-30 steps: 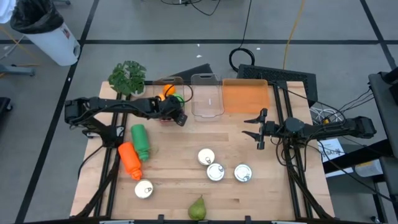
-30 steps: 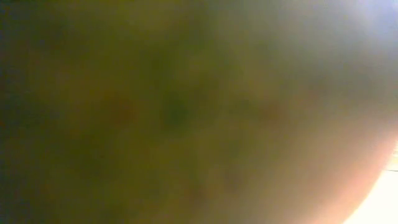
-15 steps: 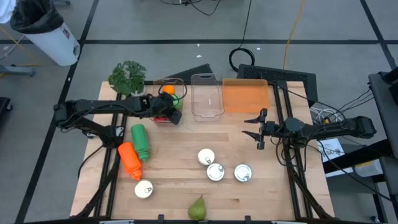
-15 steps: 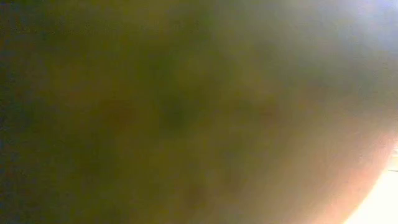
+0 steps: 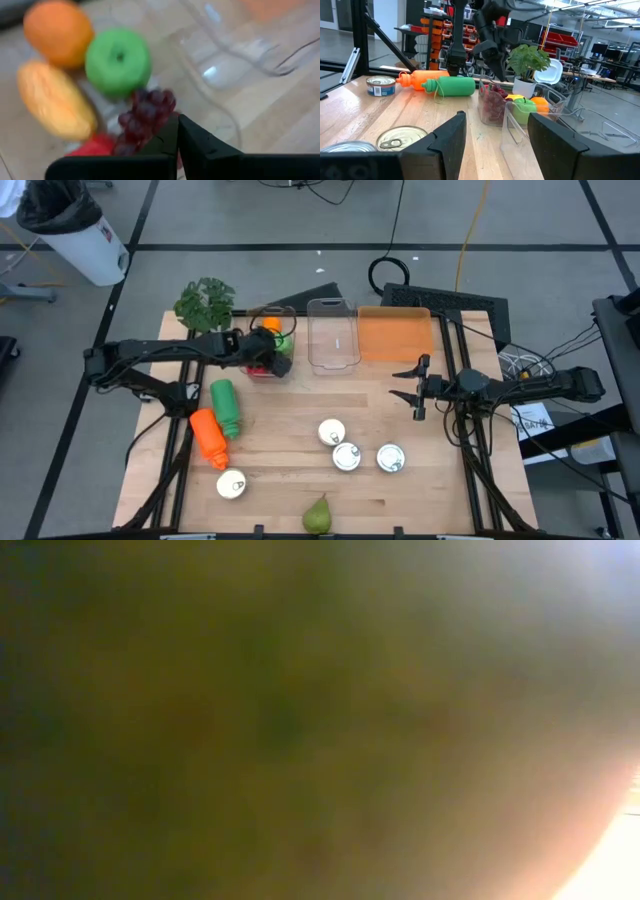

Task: Pick & Place Food Item
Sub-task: Put the red grapes into the left transparent bin, then put the green pear into the left transparent bin

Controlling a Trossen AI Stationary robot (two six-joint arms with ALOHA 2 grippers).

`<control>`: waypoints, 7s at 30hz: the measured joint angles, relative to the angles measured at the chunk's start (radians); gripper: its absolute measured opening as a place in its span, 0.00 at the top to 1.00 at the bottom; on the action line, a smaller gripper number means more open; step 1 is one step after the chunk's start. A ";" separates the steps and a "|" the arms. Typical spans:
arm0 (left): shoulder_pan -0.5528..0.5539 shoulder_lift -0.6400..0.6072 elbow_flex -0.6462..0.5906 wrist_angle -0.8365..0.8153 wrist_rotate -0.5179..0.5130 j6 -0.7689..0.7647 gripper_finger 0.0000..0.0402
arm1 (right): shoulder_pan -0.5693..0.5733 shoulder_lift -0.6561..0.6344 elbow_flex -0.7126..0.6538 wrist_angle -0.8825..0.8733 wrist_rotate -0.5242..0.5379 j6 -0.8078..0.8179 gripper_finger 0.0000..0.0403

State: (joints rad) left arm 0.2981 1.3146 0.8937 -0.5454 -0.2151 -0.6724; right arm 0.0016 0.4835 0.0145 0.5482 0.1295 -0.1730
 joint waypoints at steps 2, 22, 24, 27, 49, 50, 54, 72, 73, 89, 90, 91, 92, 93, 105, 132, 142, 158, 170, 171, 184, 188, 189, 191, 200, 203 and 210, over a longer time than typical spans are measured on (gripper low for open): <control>-0.001 0.027 0.000 -0.041 0.006 -0.026 0.97 | 0.000 0.000 0.000 0.000 0.000 0.000 0.51; 0.009 0.081 0.036 -0.032 0.077 0.045 0.94 | 0.000 0.002 0.000 -0.001 0.000 0.000 0.51; 0.009 0.063 0.060 -0.027 0.077 0.092 0.92 | 0.000 0.002 0.000 0.000 0.000 0.000 0.51; 0.009 0.033 0.096 -0.053 0.105 0.190 0.91 | 0.000 0.002 0.000 0.000 0.000 0.000 0.51; -0.226 -0.420 0.081 -0.131 -0.094 0.309 0.91 | 0.000 0.002 0.000 0.000 0.000 0.000 0.51; -0.241 -0.444 0.036 -0.109 -0.111 0.284 0.91 | 0.000 0.001 0.000 0.000 0.000 0.000 0.51; -0.306 -0.541 -0.145 -0.007 -0.104 0.311 0.91 | 0.000 0.002 0.000 0.000 0.000 0.000 0.51; -0.338 -1.020 -0.594 0.357 0.118 0.613 0.91 | 0.000 0.001 0.000 0.000 0.000 0.000 0.51; -0.338 -1.046 -0.601 0.351 0.118 0.618 0.91 | 0.000 0.002 0.000 0.000 0.000 0.000 0.51; -0.338 -1.199 -0.622 0.315 0.315 0.656 0.91 | 0.000 0.001 0.000 0.000 0.000 0.000 0.51; -0.339 -1.199 -0.622 0.319 0.333 0.657 0.91 | 0.000 0.001 0.000 0.000 0.000 0.000 0.51; -0.338 -1.200 -0.622 0.321 0.340 0.660 0.91 | 0.000 0.001 0.000 0.000 0.000 0.000 0.51; -0.338 -1.200 -0.622 0.322 0.338 0.665 0.91 | 0.000 0.002 0.000 0.000 0.000 0.000 0.51; -0.338 -1.199 -0.622 0.322 0.329 0.670 0.91 | 0.000 0.001 0.000 0.000 0.000 0.000 0.51; -0.338 -1.199 -0.788 0.543 0.294 0.602 0.91 | 0.000 0.002 0.000 0.067 -0.003 0.024 0.51; -0.338 -1.191 -0.808 0.542 0.162 0.564 0.91 | 0.367 0.193 0.177 0.446 -0.232 0.458 0.39; -0.338 -1.191 -0.807 0.548 0.163 0.564 0.91 | 0.743 0.689 0.598 0.173 -0.074 0.197 0.11; -0.338 -1.190 -0.807 0.547 0.163 0.564 0.91 | 0.760 1.365 0.980 0.144 0.111 0.116 0.11; -0.338 -1.191 -0.807 0.549 0.163 0.564 0.91 | 0.673 1.542 1.081 0.143 0.103 0.095 0.11; -0.338 -1.191 -0.807 0.549 0.163 0.564 0.91 | 0.668 1.545 1.081 0.143 0.101 0.110 0.11; -0.338 -1.190 -0.807 0.549 0.163 0.564 0.91 | 0.617 1.589 1.082 0.152 -0.049 0.081 0.11; -0.338 -1.191 -0.807 0.549 0.163 0.564 0.91 | 0.600 1.629 1.094 0.186 -0.048 0.032 0.11; -0.338 -1.191 -0.807 0.549 0.163 0.564 0.91 | 0.594 1.646 1.106 0.188 -0.033 0.028 0.11; -0.338 -1.191 -0.807 0.549 0.163 0.564 0.91 | 0.582 1.674 1.135 0.194 0.074 0.023 0.11; -0.338 -1.191 -0.806 0.549 0.163 0.564 0.91 | 0.514 1.606 1.159 0.163 0.450 -0.048 0.11; -0.338 -1.191 -0.806 0.549 0.163 0.564 0.91 | 0.515 1.537 1.158 0.109 0.447 -0.038 0.11; -0.338 -1.190 -0.806 0.549 0.163 0.564 0.91 | 0.544 1.318 1.156 -0.197 0.450 0.039 0.11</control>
State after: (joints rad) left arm -0.0396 0.1242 0.0875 0.0036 -0.0521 -0.1088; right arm 0.5453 1.8017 1.1706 0.3509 0.5800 -0.1343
